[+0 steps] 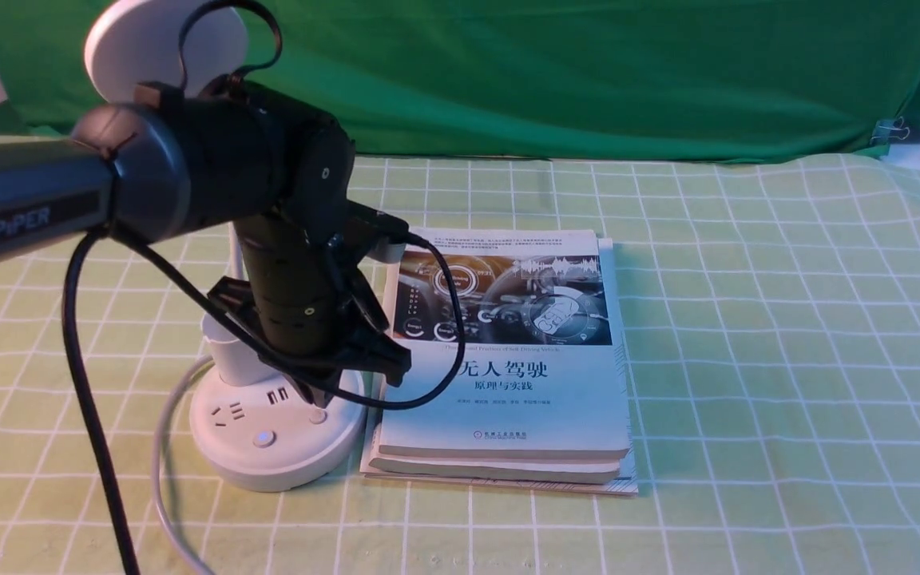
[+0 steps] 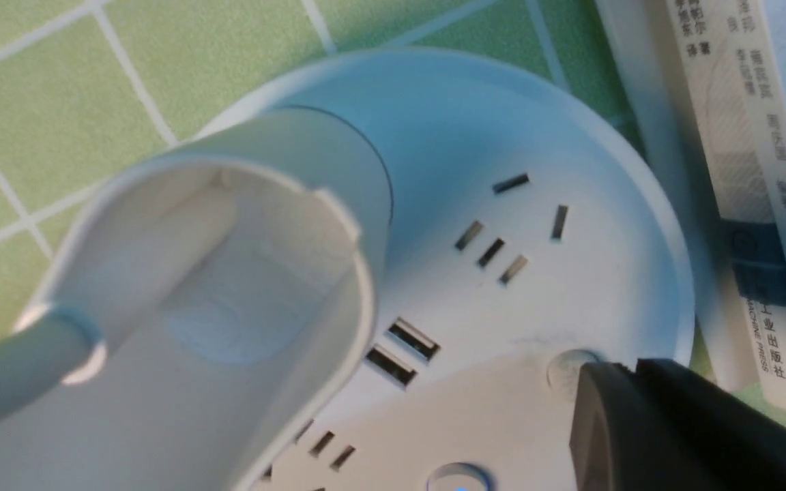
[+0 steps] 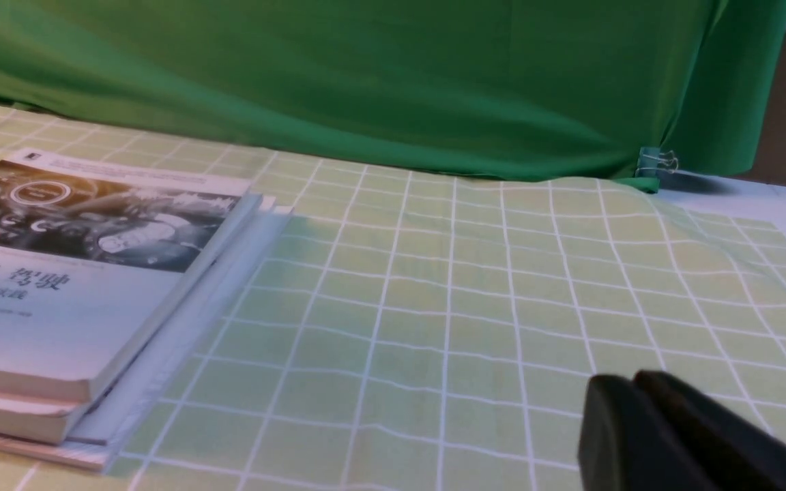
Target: Turn off the desk lamp on the green coffee tablecloth by hand.
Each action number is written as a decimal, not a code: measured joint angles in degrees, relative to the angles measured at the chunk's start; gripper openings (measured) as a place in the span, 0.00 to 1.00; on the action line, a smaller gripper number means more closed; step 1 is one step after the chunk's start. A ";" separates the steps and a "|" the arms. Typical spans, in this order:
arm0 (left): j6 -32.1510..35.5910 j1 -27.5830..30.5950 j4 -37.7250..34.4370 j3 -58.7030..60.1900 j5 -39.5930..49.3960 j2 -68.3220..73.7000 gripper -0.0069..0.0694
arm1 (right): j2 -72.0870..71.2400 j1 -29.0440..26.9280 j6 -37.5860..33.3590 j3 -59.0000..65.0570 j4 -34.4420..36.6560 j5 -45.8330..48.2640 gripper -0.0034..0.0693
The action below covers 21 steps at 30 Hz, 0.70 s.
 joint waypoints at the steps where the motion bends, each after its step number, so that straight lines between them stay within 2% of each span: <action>1: 0.00 -0.06 0.00 0.51 -0.18 -0.80 0.11 | 0.00 0.00 0.00 0.00 0.00 0.00 0.09; 8: 0.00 -0.42 -2.62 11.59 -6.69 -13.20 0.11 | 0.00 0.00 0.00 0.00 0.00 0.00 0.09; 11: 0.00 -0.42 -5.54 22.52 -14.07 -23.57 0.11 | 0.00 0.00 0.00 0.00 0.00 0.00 0.09; 12: 0.00 -0.42 -5.67 23.13 -14.06 -24.20 0.11 | 0.00 0.00 0.00 0.00 0.00 0.00 0.09; 14: -0.12 -0.42 -7.14 31.28 -21.15 -33.07 0.11 | 0.00 0.00 0.00 0.00 0.00 0.00 0.09; 18: -0.17 -0.42 -8.66 41.05 -32.45 -42.28 0.11 | 0.00 0.00 0.00 0.00 0.00 -0.05 0.09; 20: -0.17 -0.42 -10.00 48.25 -42.72 -49.74 0.11 | 0.00 0.00 0.00 0.00 0.00 -0.05 0.09; 21: -0.17 -0.42 -10.18 50.21 -44.93 -51.89 0.11 | 0.00 0.00 0.00 0.00 0.00 -0.05 0.09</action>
